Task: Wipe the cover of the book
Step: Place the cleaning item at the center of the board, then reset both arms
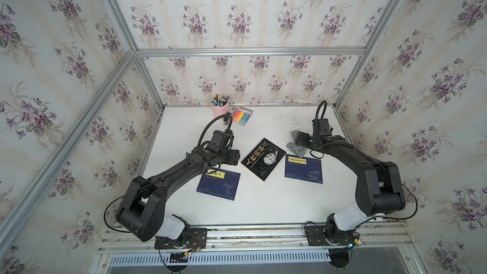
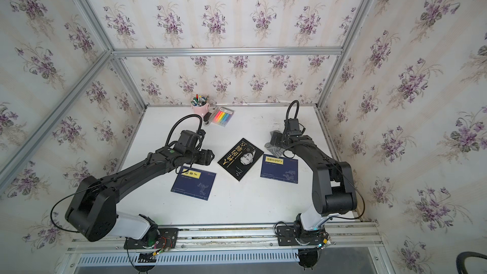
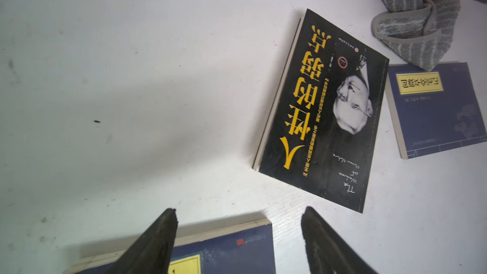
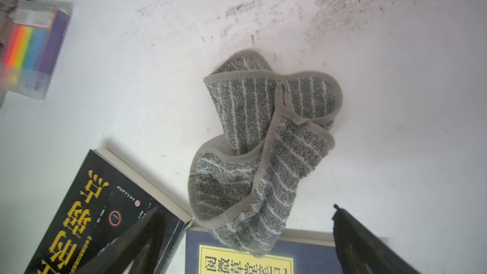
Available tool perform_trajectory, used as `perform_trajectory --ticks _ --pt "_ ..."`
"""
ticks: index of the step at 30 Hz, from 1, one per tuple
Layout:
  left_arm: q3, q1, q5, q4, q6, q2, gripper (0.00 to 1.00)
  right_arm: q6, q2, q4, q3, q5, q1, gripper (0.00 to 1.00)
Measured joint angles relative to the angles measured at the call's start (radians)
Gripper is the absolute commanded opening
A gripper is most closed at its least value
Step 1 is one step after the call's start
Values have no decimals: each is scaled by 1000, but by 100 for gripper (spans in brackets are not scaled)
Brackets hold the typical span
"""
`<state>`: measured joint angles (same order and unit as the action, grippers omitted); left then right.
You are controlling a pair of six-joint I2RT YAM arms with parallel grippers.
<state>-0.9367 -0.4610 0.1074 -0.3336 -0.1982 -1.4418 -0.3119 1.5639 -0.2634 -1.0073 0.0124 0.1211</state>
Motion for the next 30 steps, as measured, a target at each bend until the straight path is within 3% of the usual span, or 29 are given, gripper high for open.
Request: perform_trajectory --ticks 4,13,21,30 --pt "17 71 -26 -17 19 55 99 0 -69 6 1 -5 0 100" --pt "95 269 -53 -34 43 164 100 -21 -203 111 75 -131 0 100" --pt "138 397 -156 12 47 147 100 74 -337 497 402 -281 0 100" --pt "286 452 -269 215 40 176 100 210 -273 899 625 -335 -1 100"
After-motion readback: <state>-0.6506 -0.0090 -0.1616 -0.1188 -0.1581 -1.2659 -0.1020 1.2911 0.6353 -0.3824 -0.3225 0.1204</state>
